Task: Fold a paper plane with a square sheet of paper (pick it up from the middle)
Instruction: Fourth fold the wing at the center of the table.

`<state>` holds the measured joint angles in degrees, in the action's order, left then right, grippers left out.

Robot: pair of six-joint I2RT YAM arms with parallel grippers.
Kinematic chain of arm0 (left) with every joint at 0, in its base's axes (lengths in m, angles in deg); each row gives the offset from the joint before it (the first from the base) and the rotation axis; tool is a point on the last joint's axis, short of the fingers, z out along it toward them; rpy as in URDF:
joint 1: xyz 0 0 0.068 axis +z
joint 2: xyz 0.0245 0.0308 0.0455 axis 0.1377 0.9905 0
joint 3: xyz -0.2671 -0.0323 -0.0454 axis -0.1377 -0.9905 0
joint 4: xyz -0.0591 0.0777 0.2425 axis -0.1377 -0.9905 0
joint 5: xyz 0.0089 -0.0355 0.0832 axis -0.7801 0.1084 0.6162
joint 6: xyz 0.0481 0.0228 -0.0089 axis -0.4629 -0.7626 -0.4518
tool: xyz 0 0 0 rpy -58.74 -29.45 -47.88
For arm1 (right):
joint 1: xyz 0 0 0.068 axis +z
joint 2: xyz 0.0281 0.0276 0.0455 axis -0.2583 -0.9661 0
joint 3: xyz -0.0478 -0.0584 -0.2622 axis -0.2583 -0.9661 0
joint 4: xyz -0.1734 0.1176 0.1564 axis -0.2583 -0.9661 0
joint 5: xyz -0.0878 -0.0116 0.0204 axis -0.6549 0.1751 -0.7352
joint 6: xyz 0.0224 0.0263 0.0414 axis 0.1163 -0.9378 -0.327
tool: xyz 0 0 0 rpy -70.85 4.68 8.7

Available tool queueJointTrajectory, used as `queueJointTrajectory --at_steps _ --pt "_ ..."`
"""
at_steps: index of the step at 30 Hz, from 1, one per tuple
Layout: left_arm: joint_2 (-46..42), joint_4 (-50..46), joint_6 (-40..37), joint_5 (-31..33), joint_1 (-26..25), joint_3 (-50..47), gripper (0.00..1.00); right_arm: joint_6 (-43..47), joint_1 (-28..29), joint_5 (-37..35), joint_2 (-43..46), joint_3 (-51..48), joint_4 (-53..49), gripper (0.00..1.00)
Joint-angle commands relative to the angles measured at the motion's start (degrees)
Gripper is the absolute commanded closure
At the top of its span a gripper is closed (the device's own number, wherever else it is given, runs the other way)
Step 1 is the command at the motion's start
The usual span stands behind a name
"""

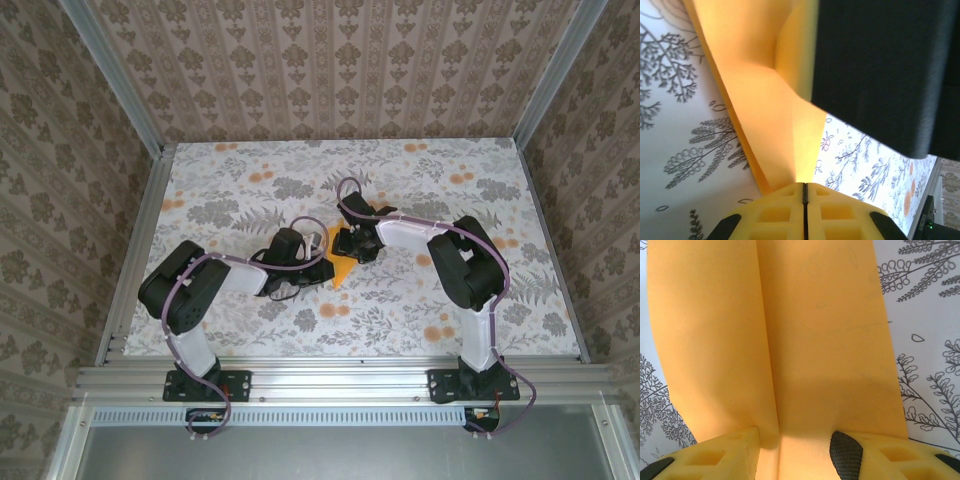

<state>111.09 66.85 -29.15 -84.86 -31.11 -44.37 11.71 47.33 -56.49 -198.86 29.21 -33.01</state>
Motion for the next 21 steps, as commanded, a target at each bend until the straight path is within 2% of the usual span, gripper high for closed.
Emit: queueJointTrajectory --at_steps 1,9,21 --pt "0.2 -3.4 -2.3 1.0 -0.3 1.0 0.92 -0.9 -1.2 -9.9 -13.5 -6.7 -11.2 0.49" --pt "0.6 -4.7 -2.7 2.3 -0.3 1.6 0.92 -1.3 -1.2 -10.0 -13.6 -6.8 -11.2 0.49" --pt "1.3 -1.7 -2.5 -0.4 -0.4 1.6 0.88 -1.3 -1.2 -9.9 -13.5 -6.9 -11.1 0.49"
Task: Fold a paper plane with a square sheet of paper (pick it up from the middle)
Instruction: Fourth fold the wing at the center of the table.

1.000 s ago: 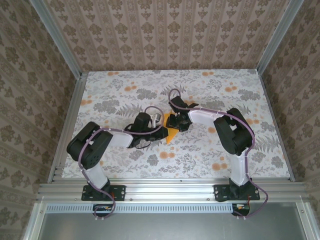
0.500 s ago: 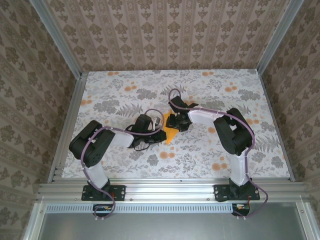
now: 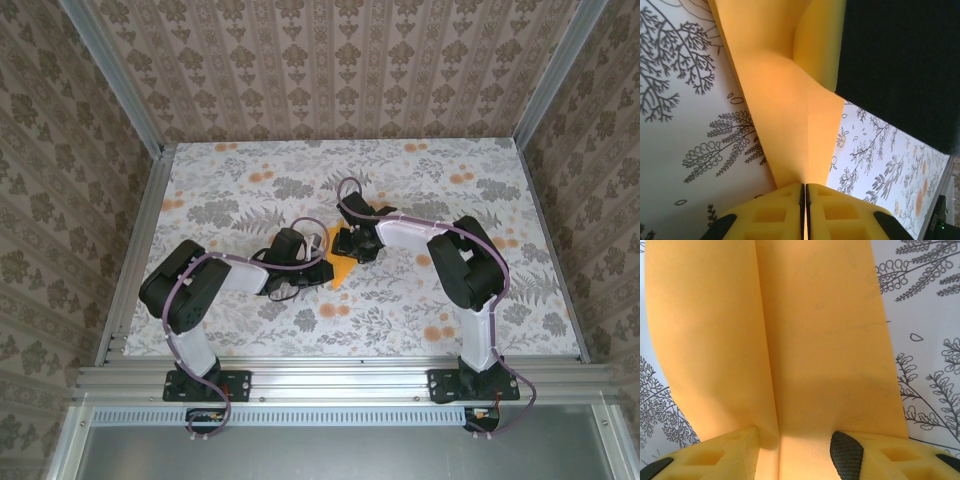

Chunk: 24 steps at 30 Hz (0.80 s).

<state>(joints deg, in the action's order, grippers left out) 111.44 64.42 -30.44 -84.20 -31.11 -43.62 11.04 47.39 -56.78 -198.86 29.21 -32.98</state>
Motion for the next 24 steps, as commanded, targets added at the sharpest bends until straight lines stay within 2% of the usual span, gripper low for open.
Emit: queueJointTrajectory --at_steps 1,14,24 --pt "1.1 0.8 -1.2 -1.0 -0.4 0.8 0.88 -0.6 -1.2 -9.6 -13.5 -6.9 -11.1 0.49" --pt "2.4 1.0 -1.2 -1.7 -0.7 1.8 0.85 -0.7 -1.2 -9.5 -13.7 -7.0 -11.0 0.49" --pt "1.9 -3.2 -2.6 -0.1 -0.9 1.7 0.89 -0.7 -1.2 -9.5 -13.8 -6.9 -11.1 0.49"
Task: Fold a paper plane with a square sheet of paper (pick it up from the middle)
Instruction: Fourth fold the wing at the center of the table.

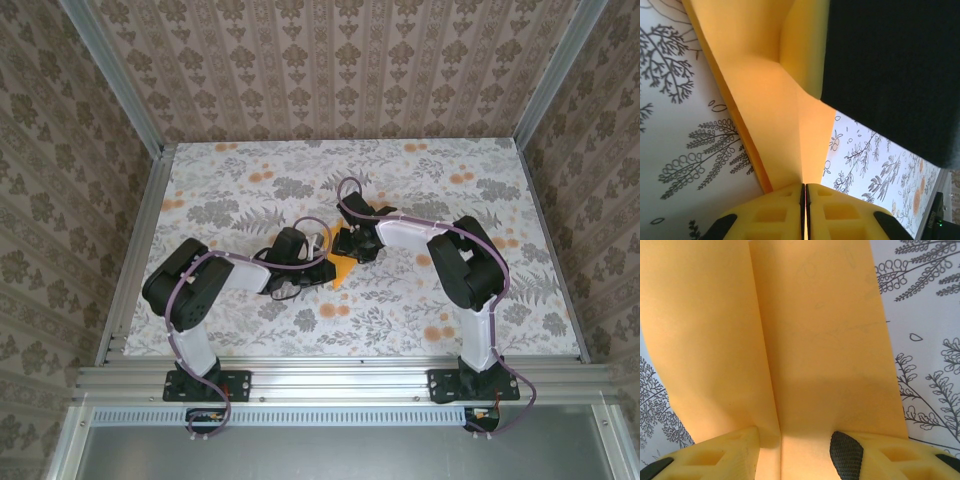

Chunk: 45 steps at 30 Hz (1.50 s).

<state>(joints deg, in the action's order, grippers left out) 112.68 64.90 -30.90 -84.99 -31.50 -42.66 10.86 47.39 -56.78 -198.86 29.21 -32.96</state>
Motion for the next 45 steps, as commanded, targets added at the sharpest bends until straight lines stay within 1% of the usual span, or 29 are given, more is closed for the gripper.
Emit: queueJointTrajectory --at_steps 1,8,18,21,23,27,28,32,38,45 --pt "0.7 -4.1 -2.4 0.7 -0.6 0.8 0.89 -0.5 -1.2 -9.6 -13.9 -6.9 -11.1 0.49" --pt "0.6 -9.2 -4.0 2.6 -1.1 0.8 0.94 -0.5 -1.2 -9.5 -13.8 -6.8 -11.2 0.49" --pt "0.7 -10.2 -3.6 4.3 -0.9 0.6 1.00 -0.5 -1.2 -9.4 -13.7 -6.7 -11.1 0.51" --pt "-0.2 -7.9 -2.6 3.3 -0.6 -0.1 0.98 -0.4 -1.2 -9.9 -14.1 -6.5 -11.4 0.52" --pt "-1.7 -6.0 -1.6 2.2 -0.2 -0.3 0.95 -0.4 -1.2 -10.2 -14.3 -6.4 -11.4 0.52" --pt "-6.0 -1.2 1.1 0.8 0.9 -0.8 0.80 -0.4 -1.2 -10.8 -14.6 -6.3 -11.7 0.53" --pt "-7.0 -0.7 1.8 1.0 1.2 -0.9 0.79 -0.3 -1.2 -10.9 -14.7 -6.3 -11.7 0.53" --pt "-9.4 -1.2 3.0 3.8 1.9 -1.3 0.80 -0.1 -1.2 -11.3 -15.0 -6.1 -11.8 0.53" --pt "-8.9 -1.1 5.7 8.5 2.3 -2.4 0.88 -0.2 -1.1 -11.6 -15.6 -6.0 -12.0 0.53" --pt "-7.0 1.2 7.1 8.4 2.3 -1.7 0.89 -0.4 -1.0 -12.5 -16.3 -5.2 -13.1 0.52"
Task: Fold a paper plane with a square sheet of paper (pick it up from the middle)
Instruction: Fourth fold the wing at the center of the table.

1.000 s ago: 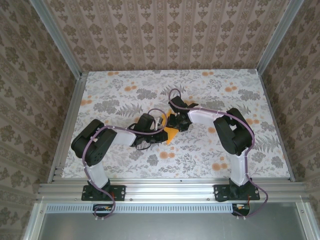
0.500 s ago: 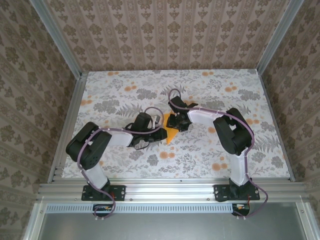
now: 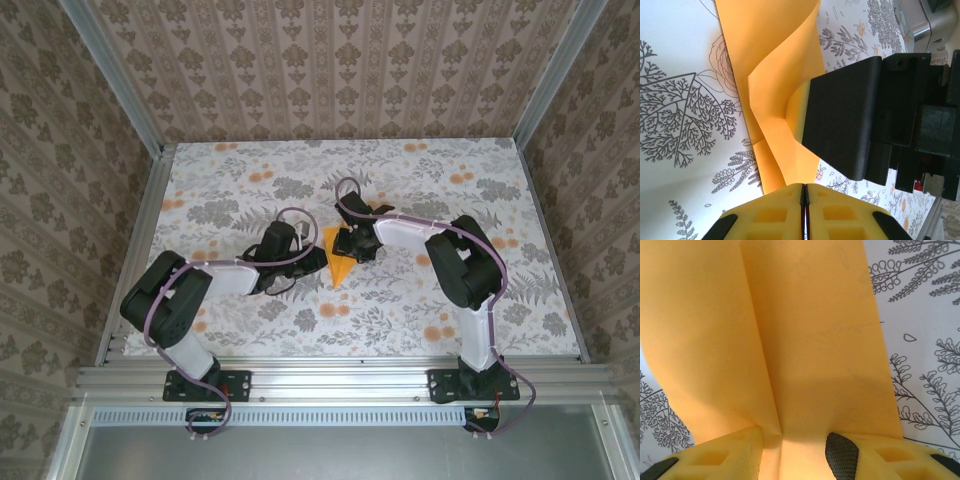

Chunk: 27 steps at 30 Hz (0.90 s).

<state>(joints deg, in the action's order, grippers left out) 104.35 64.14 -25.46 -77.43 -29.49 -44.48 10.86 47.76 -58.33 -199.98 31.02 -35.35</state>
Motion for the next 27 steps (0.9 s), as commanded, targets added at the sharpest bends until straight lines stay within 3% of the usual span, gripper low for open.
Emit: queueJointTrajectory --at_steps 1,13,27 --pt "1.8 2.9 2.0 0.5 0.3 0.1 0.89 -0.7 -1.3 -11.2 -15.4 -6.9 -10.9 0.51" --pt "8.2 11.0 5.0 -3.1 -0.2 1.3 0.92 -2.4 -1.2 -12.8 -15.7 -7.1 -11.2 0.55" --pt "5.4 14.9 5.9 0.6 -0.4 -2.5 0.94 -2.5 -1.2 -12.9 -15.5 -7.3 -10.7 0.56"
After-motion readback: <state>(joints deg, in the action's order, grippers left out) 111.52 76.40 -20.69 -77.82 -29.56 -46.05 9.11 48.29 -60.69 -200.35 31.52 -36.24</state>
